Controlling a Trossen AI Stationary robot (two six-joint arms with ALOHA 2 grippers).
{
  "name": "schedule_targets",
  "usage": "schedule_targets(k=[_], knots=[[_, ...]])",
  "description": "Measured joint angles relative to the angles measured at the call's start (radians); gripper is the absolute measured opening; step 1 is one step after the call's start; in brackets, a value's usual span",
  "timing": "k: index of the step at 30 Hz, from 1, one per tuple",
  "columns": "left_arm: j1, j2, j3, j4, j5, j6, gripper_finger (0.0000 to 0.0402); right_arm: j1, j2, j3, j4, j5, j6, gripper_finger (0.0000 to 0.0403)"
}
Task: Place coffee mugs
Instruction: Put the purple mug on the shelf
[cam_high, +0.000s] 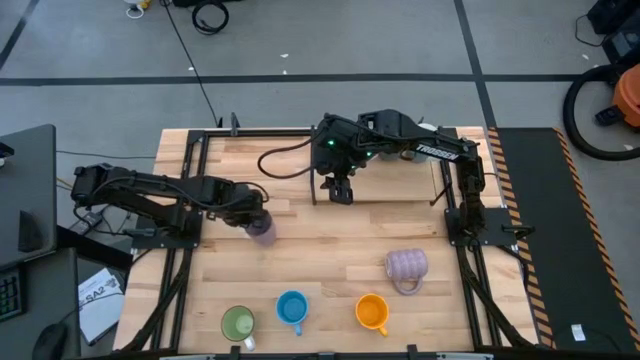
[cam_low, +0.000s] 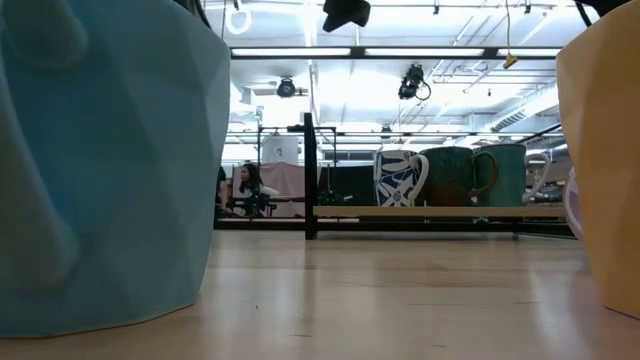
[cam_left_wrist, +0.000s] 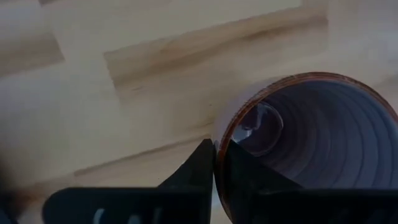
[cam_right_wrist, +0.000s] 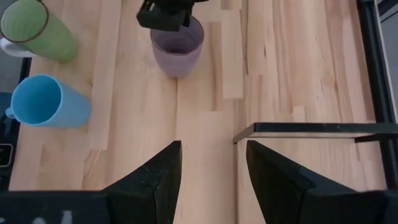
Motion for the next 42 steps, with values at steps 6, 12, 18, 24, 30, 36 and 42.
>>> schedule_targets(k=[6,12,18,24,30,36,42], knots=[[0.000,0.000,0.000,0.004,-0.005,-0.111,0.0035,0.000,0.000,0.000,0.002,0.000,-0.034,0.0185],[0.000,0.000,0.000,0.033,-0.005,-0.104,0.0037,0.000,0.000,0.000,0.003,0.000,-0.036,0.0185],[0.000,0.000,0.000,0.048,-0.006,-0.104,0.0038,0.000,0.000,0.000,0.003,0.000,-0.036,0.0185],[0.000,0.000,0.000,0.050,-0.006,-0.104,0.0039,0.000,0.000,0.000,0.003,0.000,-0.036,0.0185],[0.000,0.000,0.000,0.050,-0.006,-0.100,0.0039,0.000,0.000,0.000,0.003,0.000,-0.036,0.0185],[0.000,0.000,0.000,0.050,-0.006,-0.082,0.0039,0.000,0.000,0.000,0.003,0.000,-0.036,0.0185],[0.000,0.000,0.000,0.051,-0.007,-0.080,0.0039,0.000,0.000,0.000,0.003,0.000,-0.036,0.0185]])
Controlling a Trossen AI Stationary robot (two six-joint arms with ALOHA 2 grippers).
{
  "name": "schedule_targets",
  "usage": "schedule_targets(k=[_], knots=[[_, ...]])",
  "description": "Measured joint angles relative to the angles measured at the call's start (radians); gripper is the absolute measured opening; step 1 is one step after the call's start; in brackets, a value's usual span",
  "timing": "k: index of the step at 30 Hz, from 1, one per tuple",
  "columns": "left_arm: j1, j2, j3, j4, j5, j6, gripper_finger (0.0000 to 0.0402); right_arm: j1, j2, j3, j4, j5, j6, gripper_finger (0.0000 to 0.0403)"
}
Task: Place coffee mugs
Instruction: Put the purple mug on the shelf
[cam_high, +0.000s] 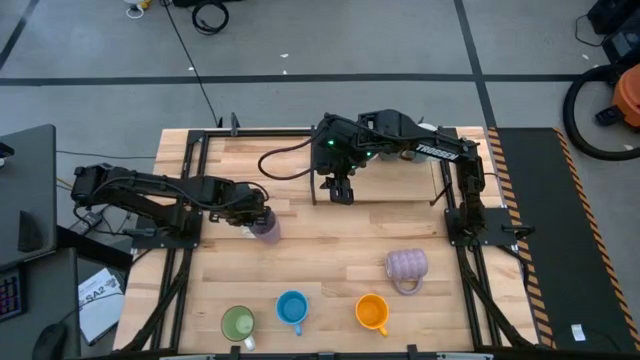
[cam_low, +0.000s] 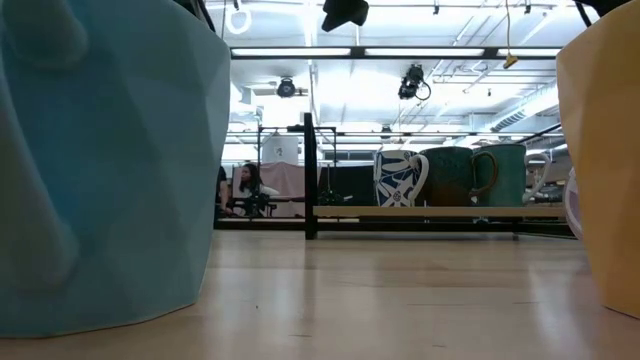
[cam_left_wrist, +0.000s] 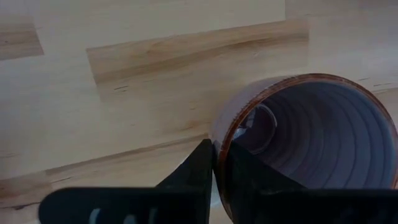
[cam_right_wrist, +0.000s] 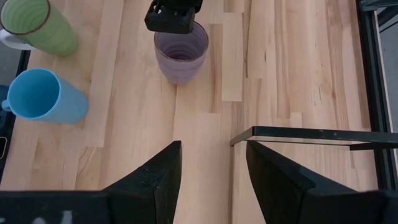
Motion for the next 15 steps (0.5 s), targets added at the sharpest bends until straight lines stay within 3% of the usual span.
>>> schedule_targets(k=[15], knots=[[0.000,0.000,0.000,0.000,-0.034,-0.002,0.0039,0.000,0.000,0.000,-0.001,0.000,0.000,0.0185]])
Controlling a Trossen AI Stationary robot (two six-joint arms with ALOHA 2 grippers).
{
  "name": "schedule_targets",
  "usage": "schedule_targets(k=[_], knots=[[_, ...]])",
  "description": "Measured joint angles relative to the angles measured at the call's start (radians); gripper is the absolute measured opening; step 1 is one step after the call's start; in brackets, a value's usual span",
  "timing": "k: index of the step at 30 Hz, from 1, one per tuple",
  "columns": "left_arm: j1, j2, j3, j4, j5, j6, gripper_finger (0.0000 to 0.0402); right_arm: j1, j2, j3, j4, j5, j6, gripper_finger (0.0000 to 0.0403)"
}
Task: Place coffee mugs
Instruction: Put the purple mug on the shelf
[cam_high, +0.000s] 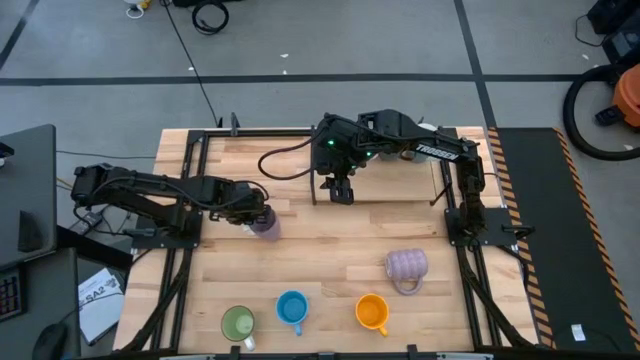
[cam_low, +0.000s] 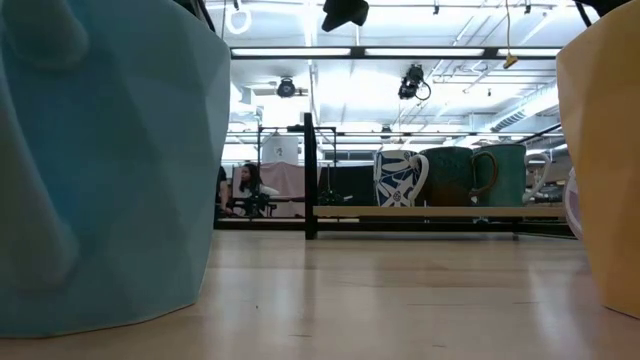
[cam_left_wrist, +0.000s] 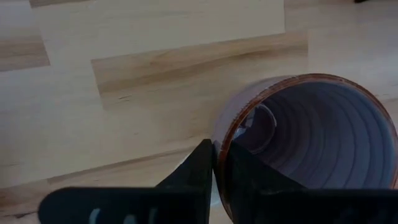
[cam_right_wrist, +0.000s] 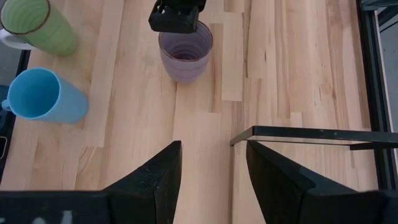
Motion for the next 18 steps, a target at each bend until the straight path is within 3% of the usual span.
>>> schedule_targets(k=[4,13,18], knots=[[0.000,0.000,0.000,0.001,0.004,0.000,0.0048,0.000,0.000,0.000,0.000,0.000,0.000,0.0185],[0.000,-0.001,0.002,0.002,0.004,0.002,0.0112,0.000,0.000,0.000,-0.006,0.000,0.000,0.0185],[0.003,-0.002,0.002,0.009,0.003,0.102,0.0129,0.000,0.000,0.000,-0.006,0.000,0.000,0.0185]])
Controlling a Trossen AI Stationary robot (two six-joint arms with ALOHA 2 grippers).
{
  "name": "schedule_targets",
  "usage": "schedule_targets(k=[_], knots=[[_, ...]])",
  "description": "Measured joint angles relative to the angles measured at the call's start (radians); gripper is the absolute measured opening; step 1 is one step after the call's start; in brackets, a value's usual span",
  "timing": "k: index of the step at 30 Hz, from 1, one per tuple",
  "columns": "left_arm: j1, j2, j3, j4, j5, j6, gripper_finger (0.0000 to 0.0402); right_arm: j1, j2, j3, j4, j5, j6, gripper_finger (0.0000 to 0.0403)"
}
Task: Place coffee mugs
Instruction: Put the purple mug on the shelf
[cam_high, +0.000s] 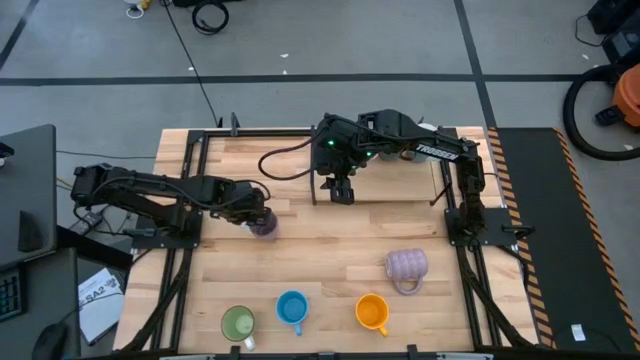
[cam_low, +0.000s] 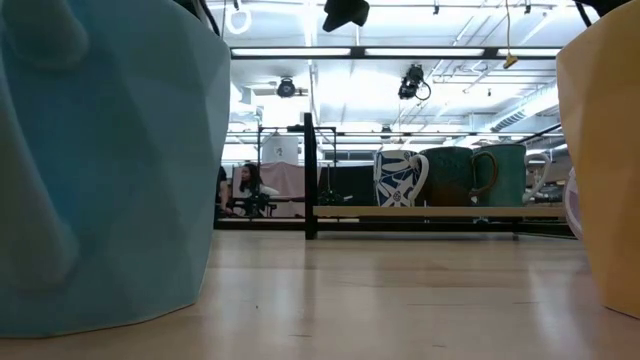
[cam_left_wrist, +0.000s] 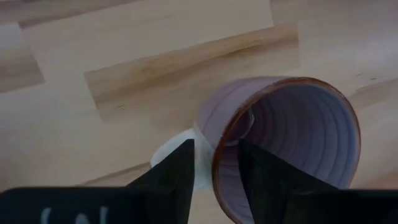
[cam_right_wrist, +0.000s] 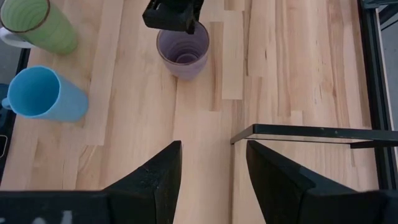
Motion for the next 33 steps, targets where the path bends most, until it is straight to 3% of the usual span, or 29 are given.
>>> schedule_targets(k=[9,14,19,24,29,33], knots=[[0.016,-0.009,0.002,0.004,-0.012,0.146,0.0130,0.000,0.000,0.000,-0.001,0.000,0.000,0.0185],[0.055,-0.008,0.046,0.005,-0.011,0.301,0.0130,0.000,0.000,0.000,-0.001,0.000,0.001,0.0185],[0.093,-0.008,0.122,0.007,-0.011,0.542,0.0130,0.000,0.000,0.000,-0.002,0.000,0.011,0.0185],[0.113,-0.008,0.192,0.012,-0.011,0.879,0.0130,0.000,0.000,0.000,-0.002,0.000,0.010,0.0185],[0.116,-0.008,0.198,0.026,-0.011,1.208,0.0130,0.000,0.000,0.000,-0.003,0.000,0.010,0.0185],[0.116,0.004,0.198,0.027,-0.011,1.383,0.0130,0.000,0.000,0.000,-0.003,0.000,0.011,0.0185]])
